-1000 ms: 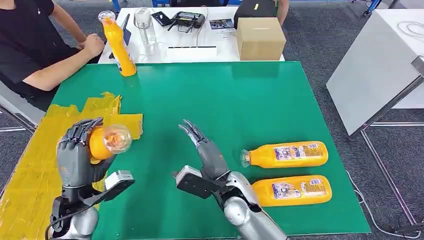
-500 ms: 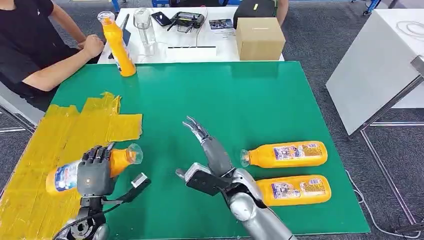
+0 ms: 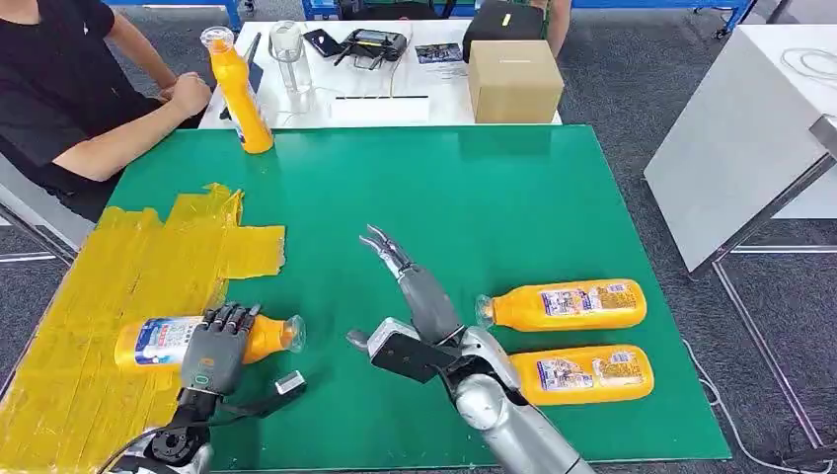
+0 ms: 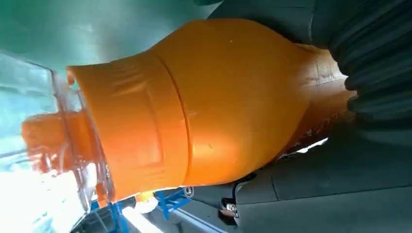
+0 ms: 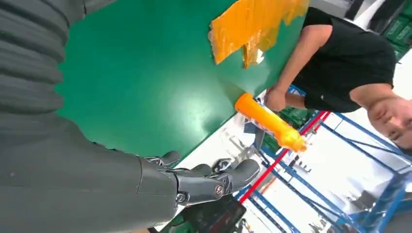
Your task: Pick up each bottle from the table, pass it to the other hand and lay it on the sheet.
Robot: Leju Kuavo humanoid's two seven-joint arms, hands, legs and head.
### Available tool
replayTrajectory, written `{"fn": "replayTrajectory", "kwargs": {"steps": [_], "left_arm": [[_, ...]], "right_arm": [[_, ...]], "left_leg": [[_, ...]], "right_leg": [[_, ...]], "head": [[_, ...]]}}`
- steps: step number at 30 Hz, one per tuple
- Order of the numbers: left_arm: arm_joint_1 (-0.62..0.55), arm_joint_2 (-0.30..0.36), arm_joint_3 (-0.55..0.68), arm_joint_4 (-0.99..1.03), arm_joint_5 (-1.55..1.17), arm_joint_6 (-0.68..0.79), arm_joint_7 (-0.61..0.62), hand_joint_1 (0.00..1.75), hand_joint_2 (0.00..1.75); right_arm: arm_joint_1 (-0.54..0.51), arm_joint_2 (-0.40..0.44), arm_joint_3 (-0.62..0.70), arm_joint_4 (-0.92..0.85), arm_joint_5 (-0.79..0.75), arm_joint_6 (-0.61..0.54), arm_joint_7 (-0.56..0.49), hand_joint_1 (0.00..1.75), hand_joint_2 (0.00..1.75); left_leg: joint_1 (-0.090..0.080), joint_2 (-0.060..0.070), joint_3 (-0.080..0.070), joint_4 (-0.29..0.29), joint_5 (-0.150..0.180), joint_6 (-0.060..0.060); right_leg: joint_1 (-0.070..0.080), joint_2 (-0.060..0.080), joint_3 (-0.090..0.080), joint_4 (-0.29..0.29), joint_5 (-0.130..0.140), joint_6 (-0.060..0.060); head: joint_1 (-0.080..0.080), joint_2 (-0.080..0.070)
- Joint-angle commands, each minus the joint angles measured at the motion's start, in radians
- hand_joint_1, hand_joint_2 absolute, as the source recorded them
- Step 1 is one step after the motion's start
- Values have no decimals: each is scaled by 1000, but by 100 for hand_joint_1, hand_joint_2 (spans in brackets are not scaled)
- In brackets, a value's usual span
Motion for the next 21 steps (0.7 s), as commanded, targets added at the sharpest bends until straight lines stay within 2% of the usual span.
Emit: {"fn": "replayTrajectory", "kwargs": {"steps": [1, 2, 3, 5, 6, 8, 10, 13, 15, 21], "left_arm": [[-37, -39, 122, 251, -1, -38, -44, 3, 175], [-43, -43, 135, 261, 10, -58, -79, 0, 0], [-46, -47, 159, 269, 21, -104, -95, 0, 0], [-37, -52, 181, 253, 40, -98, -145, 0, 0], [-27, -59, 202, 232, 60, -96, -198, 0, 0], [-15, -66, 218, 203, 70, -108, -225, 0, 0], [17, -70, 243, 112, 120, -142, -287, 0, 0], [24, -68, 246, 88, 122, -154, -290, 0, 0], [26, -62, 248, 79, 122, -157, -290, 0, 0], [99, -61, 290, -121, 306, -252, -436, 0, 0]], "right_arm": [[-52, -21, 37, 41, -2, 7, -3, 0, 175], [-54, -20, 38, 42, -1, 8, -1, 0, 175], [-54, -19, 37, 43, 2, 9, 5, 0, 175], [-56, -19, 35, 44, 3, 10, 6, 0, 175], [-53, -20, 31, 45, 4, 12, 10, 0, 175], [-49, -22, 25, 45, 3, 14, 9, 0, 175], [-34, -25, 14, 40, 9, 14, 8, 0, 175], [-31, -26, 13, 37, 11, 13, 7, 0, 175], [-31, -27, 12, 37, 11, 13, 7, 0, 175], [-24, -20, -5, 36, 22, 18, 3, 0, 175]], "left_leg": [[0, 5, 5, -2, 1, 0], [0, 6, 5, -2, 1, 0], [0, 6, 6, -2, 1, 0], [1, 7, 6, -3, 2, 0], [0, 4, 10, -2, 1, 0], [0, 4, 12, -3, 2, 0], [0, 3, 15, -2, 0, 0], [0, 5, 11, -4, 1, 0], [0, 1, 15, -2, 1, 0], [0, 2, 12, -2, 1, 0]], "right_leg": [[0, 5, 2, -1, 2, -1], [0, 7, 2, -1, 3, -1], [0, 6, 3, -1, 2, -1], [1, 7, 3, -2, 4, -1], [1, 5, 7, -1, 2, -1], [1, 4, 10, -1, 1, -2], [1, 2, 12, 0, 0, -3], [1, 5, 9, -2, 1, -2], [1, 0, 13, 0, -1, -2], [-1, 1, 11, 0, -1, -3]], "head": [[0, 0], [0, 0], [0, 0], [0, 0], [0, 0], [0, 0], [0, 0], [0, 0], [0, 0], [0, 0]]}}
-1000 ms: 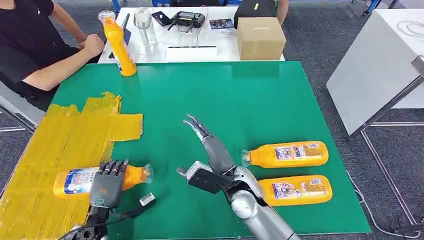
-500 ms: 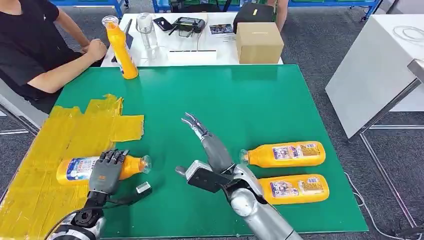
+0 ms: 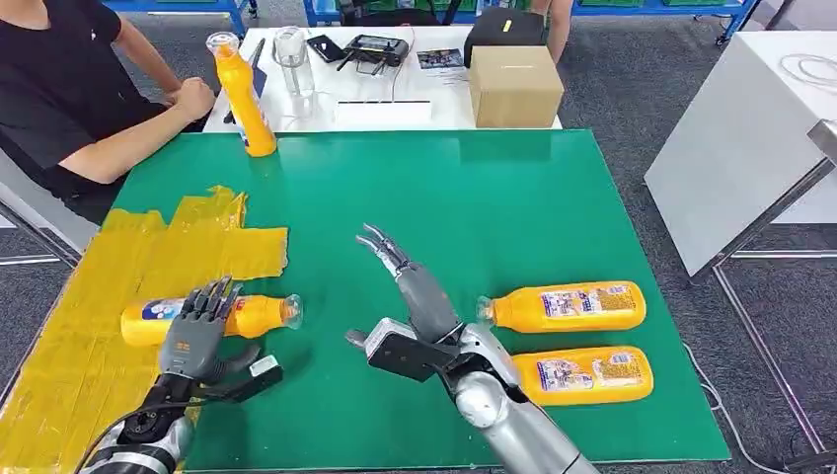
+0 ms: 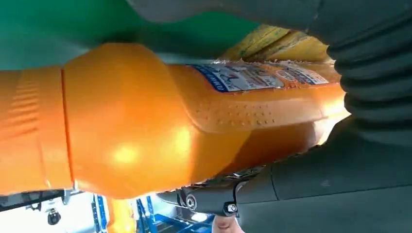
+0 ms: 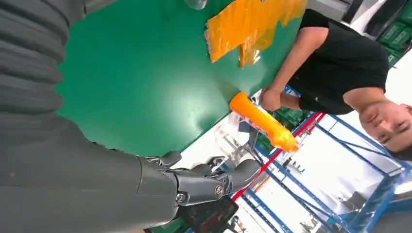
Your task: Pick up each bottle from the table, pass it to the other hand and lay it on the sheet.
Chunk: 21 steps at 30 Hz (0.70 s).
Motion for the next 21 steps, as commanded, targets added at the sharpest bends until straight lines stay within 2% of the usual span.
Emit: {"fn": "replayTrajectory", "kwargs": {"steps": [1, 6, 10, 13, 15, 21], "left_arm": [[127, -18, 75, -179, 183, -123, -141, 0, 0], [133, -17, 76, -192, 187, -129, -144, 0, 0], [176, -36, 127, -336, 351, -179, -242, 0, 0], [182, -97, 212, -476, 662, -341, -368, 0, 0], [160, -135, 260, -542, 846, -496, -387, 0, 0], [151, -149, 279, -551, 912, -537, -395, 0, 0]], "right_arm": [[-15, -15, -13, 37, 8, 10, -1, 0, 175], [-15, -15, -14, 36, 8, 11, -1, 0, 175], [4, -21, -30, 19, 22, 7, -6, 0, 175], [35, -20, -48, -11, 56, -14, -9, 0, 175], [52, -17, -58, -25, 85, -32, -9, 0, 175], [57, -15, -63, -31, 91, -33, -11, 0, 175]], "left_leg": [[1, 6, -3, -1, 1, 0], [0, 3, -2, -1, 0, 0], [1, 4, -4, 0, 0, 0], [1, 2, -5, 1, 0, 0], [2, -1, -10, 2, 0, 1], [1, 1, -15, 1, 0, 1]], "right_leg": [[1, 7, -5, -1, 3, -1], [0, 3, -4, -1, 1, 0], [1, 4, -6, -1, 1, 0], [2, 1, -6, 0, 0, 0], [2, -1, -9, 0, 0, 0], [1, 1, -15, 0, 0, 0]], "head": [[0, 0], [0, 0], [0, 0], [0, 0], [0, 0], [0, 0]]}}
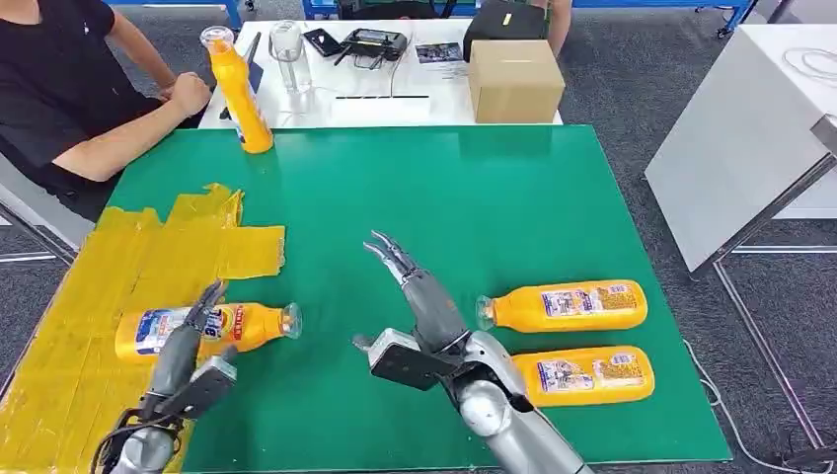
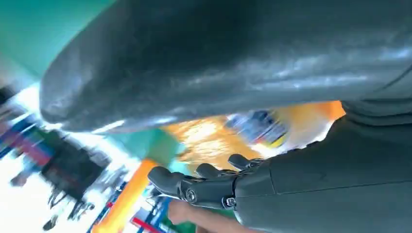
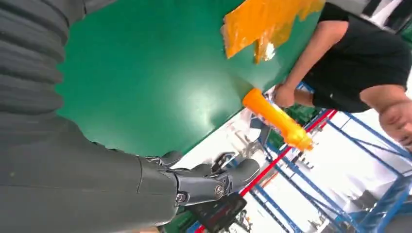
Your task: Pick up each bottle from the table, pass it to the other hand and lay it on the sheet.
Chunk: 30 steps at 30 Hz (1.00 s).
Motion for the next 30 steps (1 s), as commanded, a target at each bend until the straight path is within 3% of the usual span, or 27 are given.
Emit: {"fn": "replayTrajectory", "kwargs": {"steps": [1, 3, 8, 13, 17, 23, 26, 30], "left_arm": [[-27, -92, 134, -119, 205, -160, -10, 0, 0], [-24, -121, 166, -177, 346, -273, -3, 0, 0], [51, -163, 159, -313, 500, -366, 31, 0, 0], [131, -167, 153, -364, 530, -358, 15, 0, 0], [164, -168, 193, -382, 550, -364, 8, 0, 0], [174, -174, 217, -395, 569, -402, 2, 0, 0], [164, -166, 215, -388, 575, -416, 4, 0, 0], [143, -156, 205, -370, 585, -423, 10, 0, 0]], "right_arm": [[16, -17, -33, -22, 22, -10, -3, 0, 175], [41, -47, -34, -56, 24, 8, -2, 0, 175], [178, -183, -57, -211, 8, 77, -35, 0, 175], [450, -389, -109, -472, 36, 96, -58, 0, 175], [640, -561, -108, -672, 83, -14, 28, 0, 175], [708, -658, -193, -745, 78, -100, 148, 0, 175], [751, -683, -325, -747, 30, -50, 162, 0, 175], [779, -652, -488, -722, 2, 56, 128, 0, 175]], "left_leg": [[0, 1, 2, 0, -2, 1], [1, 1, 3, 0, -3, 1], [0, -2, -2, 0, -1, 1], [-1, -5, -1, 0, -3, 2], [-2, -6, -2, 1, -7, 4], [-5, 1, -7, 1, -7, 4], [-5, 0, -6, 1, -7, 5], [-5, 0, -6, 0, -6, 5]], "right_leg": [[0, 2, 1, -1, -1, 0], [1, 2, 3, -1, -2, 0], [0, -1, -2, -2, -1, 1], [-1, -4, 2, -3, -3, 1], [-2, -5, 1, -2, -5, 2], [-4, 2, -8, 0, -2, 1], [-4, 1, -8, 0, -2, 2], [-4, 1, -7, -1, -2, 1]], "head": [[0, 0], [0, 0], [0, 0], [0, 0], [0, 0], [0, 0], [-1, 0], [0, 0]]}}
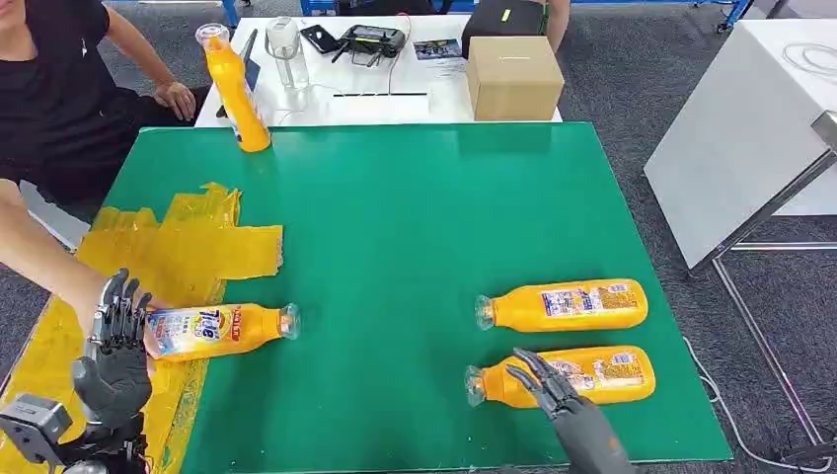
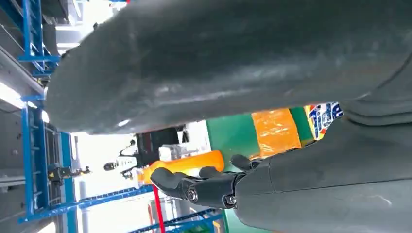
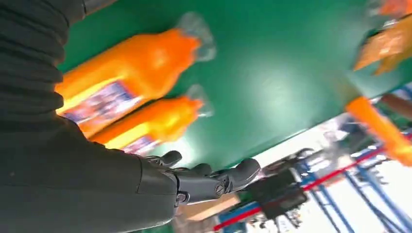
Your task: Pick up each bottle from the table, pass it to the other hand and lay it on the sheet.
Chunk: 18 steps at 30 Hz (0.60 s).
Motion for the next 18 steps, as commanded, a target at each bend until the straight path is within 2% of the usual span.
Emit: {"fn": "replayTrajectory", "kwargs": {"steps": [1, 3, 4, 8, 18], "left_arm": [[-34, -7, 20, 31, 17, -14, 9, 0, 0], [-49, 1, 14, 44, 19, -21, 9, 0, 0], [-62, 7, 7, 56, 21, -25, 11, 0, 0], [-87, 14, -5, 80, 21, -25, 14, 0, 0], [-114, 24, -12, 105, 31, -31, 15, 0, 0]], "right_arm": [[98, -37, -332, -34, -36, 151, -17, 0, 175], [81, -44, -370, 2, -43, 209, -3, 0, 175], [68, -56, -389, 30, -53, 256, 5, 0, 175], [40, -71, -405, 79, -51, 306, 5, 0, 175], [20, -128, -391, 115, -52, 354, 36, 0, 175]], "left_leg": [[-1, -1, 1, 0, 0, 0], [0, -1, 5, 0, -2, 0], [-1, -1, 2, -1, 0, 0], [-1, -1, 3, -1, 0, 0], [-1, 0, 4, -1, 0, 0]], "right_leg": [[-1, -1, 1, 0, -1, 0], [0, 0, 6, -2, -1, 0], [-1, 0, 2, -1, 0, 0], [-1, 0, 3, -1, 0, 0], [-1, 1, 4, -2, 0, 0]], "head": [[0, 0], [0, 0], [0, 0], [0, 0], [0, 0]]}}
